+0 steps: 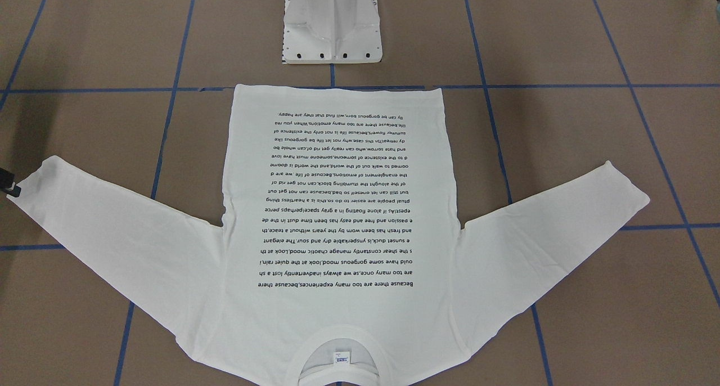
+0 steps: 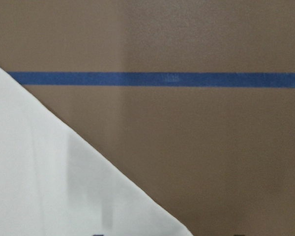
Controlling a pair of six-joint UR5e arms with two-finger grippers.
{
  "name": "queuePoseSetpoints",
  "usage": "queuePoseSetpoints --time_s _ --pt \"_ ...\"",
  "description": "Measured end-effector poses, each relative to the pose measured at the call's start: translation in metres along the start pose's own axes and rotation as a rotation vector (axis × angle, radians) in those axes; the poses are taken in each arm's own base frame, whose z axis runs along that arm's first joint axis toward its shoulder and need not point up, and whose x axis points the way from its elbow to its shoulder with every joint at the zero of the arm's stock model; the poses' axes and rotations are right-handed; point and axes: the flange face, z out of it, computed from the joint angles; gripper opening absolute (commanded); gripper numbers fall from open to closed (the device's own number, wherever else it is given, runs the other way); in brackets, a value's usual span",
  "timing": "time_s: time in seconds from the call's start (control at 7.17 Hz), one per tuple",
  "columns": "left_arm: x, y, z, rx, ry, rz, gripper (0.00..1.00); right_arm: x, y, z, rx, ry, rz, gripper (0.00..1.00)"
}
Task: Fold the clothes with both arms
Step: 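Move the right gripper to the cuff of the sleeve nearest it and grasp it, then carry the grasped sleeve across the shirt body toward the left arm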
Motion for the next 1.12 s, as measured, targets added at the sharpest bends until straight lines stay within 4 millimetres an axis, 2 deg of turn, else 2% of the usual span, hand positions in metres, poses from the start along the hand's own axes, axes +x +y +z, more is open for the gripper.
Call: queuePoseSetpoints --time_s 0.14,0.28,0.84,0.98,1.12 --pt "0.000 -0.001 0.000 0.001 0.000 0.002 1.00 0.001 0.001 0.003 -0.005 0.001 0.003 0.19" --pt "0.001 -0.002 -0.001 0.003 -0.002 0.004 1.00 0.002 0.002 0.004 -0.007 0.003 0.006 0.00" --pt "0.002 -0.006 -0.003 0.010 -0.007 0.011 1.00 0.005 0.006 0.005 -0.014 0.001 0.016 0.00" --pt "0.003 -0.006 -0.004 0.011 -0.007 0.010 1.00 -0.001 0.005 -0.002 -0.005 -0.012 0.006 0.00" --pt "0.004 -0.007 -0.004 0.012 -0.006 0.011 1.00 -0.016 0.002 -0.018 0.015 -0.038 -0.009 0.00"
